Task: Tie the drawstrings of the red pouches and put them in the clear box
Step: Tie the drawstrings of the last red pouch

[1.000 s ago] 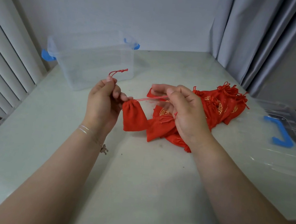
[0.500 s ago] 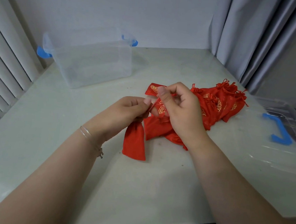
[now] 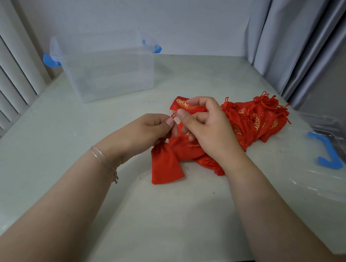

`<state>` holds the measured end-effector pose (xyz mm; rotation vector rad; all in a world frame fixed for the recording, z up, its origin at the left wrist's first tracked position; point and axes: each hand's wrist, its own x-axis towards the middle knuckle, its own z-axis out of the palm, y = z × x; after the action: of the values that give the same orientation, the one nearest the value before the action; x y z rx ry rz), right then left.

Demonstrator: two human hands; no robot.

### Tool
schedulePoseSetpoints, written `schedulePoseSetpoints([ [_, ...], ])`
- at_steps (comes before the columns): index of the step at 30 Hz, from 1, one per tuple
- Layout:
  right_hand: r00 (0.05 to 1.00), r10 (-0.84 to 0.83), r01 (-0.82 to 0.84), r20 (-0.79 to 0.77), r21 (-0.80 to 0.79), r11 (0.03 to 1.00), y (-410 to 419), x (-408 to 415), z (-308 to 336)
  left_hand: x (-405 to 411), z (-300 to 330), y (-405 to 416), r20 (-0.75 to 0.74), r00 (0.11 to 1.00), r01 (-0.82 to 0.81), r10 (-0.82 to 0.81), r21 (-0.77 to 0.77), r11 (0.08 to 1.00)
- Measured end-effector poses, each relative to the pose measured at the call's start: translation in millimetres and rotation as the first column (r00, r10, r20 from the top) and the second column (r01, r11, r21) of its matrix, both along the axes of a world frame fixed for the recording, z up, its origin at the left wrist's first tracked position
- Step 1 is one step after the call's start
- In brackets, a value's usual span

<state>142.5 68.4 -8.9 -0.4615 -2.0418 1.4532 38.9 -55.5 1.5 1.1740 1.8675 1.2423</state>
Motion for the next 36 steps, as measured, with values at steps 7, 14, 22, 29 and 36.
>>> schedulePoseSetpoints([
  [7,0.997,0.005,-0.006,-0.071,-0.003,1.000,5.8,-0.2,-1.2,-0.6,-0.8,-0.8,-0.039,0.999,0.035,-0.036,-0.021,0.999],
  [14,0.996,-0.061,0.069,-0.058,0.138,0.988,8.5,3.6,-1.2,-2.7,-0.2,-1.5,-0.041,0.994,0.097,-0.100,-0.060,0.993],
  [22,0.939,-0.187,0.289,-0.289,0.367,0.884,11.5,2.2,-2.7,-6.7,-6.3,3.2,0.166,0.986,-0.002,0.003,-0.009,1.000],
  [29,0.906,-0.077,0.062,-0.416,-0.048,0.997,-2.2,6.1,8.7,-19.4,-2.1,-2.0,0.456,0.889,-0.080,0.036,0.077,0.994],
  [36,0.944,0.009,-0.062,-0.331,-0.149,0.987,4.2,8.2,9.6,-19.4,-0.2,-2.3,0.469,0.883,-0.113,-0.007,0.226,0.968],
])
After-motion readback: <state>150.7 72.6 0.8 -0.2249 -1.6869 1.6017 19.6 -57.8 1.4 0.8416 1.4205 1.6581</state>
